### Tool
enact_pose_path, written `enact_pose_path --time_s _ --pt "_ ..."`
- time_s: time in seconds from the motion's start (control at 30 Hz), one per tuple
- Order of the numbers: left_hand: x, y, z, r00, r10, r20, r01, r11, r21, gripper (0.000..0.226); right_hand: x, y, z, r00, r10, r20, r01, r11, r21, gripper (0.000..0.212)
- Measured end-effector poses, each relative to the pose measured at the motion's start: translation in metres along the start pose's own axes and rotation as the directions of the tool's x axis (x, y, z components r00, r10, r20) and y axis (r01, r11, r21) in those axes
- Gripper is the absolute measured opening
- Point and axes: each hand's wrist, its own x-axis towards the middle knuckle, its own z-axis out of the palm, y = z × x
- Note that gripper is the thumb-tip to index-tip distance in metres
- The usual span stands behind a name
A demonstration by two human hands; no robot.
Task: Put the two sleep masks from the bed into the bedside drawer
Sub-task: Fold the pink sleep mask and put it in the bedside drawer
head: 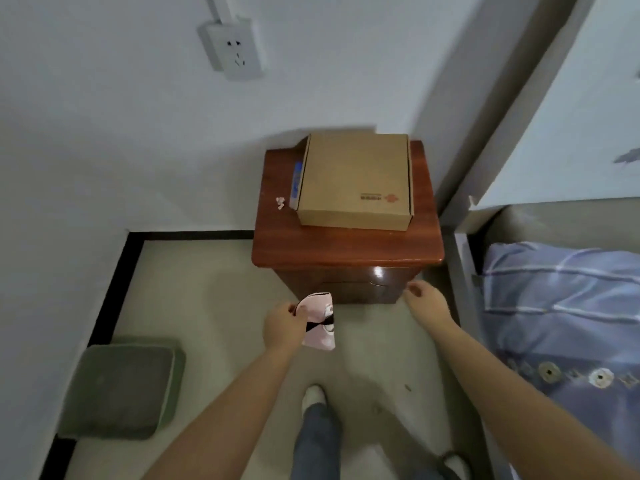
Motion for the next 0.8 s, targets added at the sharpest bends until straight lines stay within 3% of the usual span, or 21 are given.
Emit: enact_pose_path --time_s 0.1,0.2,0.4,0.57,0.7,0.8 --pt "0.054 -0.033 0.010 1.000 -0.026 -0.013 0.026 1.000 0.001 0.020 0.042 0.014 0.030 0.971 0.220 -0.091 -0.204 0.966 0.162 0.040" --pt "0.099 -0.053 0.034 1.000 -0.010 0.001 0.010 1.000 0.013 0.021 0.084 0.031 0.052 0.931 0.330 -0.158 -0.263 0.904 0.338 0.062" --pt "0.163 -0.066 0.072 0.985 0.059 -0.161 -0.081 0.988 -0.135 0.015 0.148 0.058 0.076 0.910 0.259 -0.325 -0.095 0.891 0.445 0.074" --pt "0.179 -0.066 0.088 0.965 0.098 -0.242 -0.156 0.960 -0.233 0.007 0.164 0.063 0.080 0.859 0.231 -0.457 0.036 0.863 0.504 0.054" --pt "0.185 -0.066 0.095 0.941 0.075 -0.331 -0.156 0.962 -0.226 0.007 0.166 0.066 0.075 0.829 0.200 -0.522 0.096 0.869 0.486 0.050" --pt "0.172 -0.081 0.087 0.950 0.124 -0.287 -0.185 0.963 -0.197 0.006 0.150 0.082 0.073 0.843 0.201 -0.499 0.068 0.880 0.470 0.054"
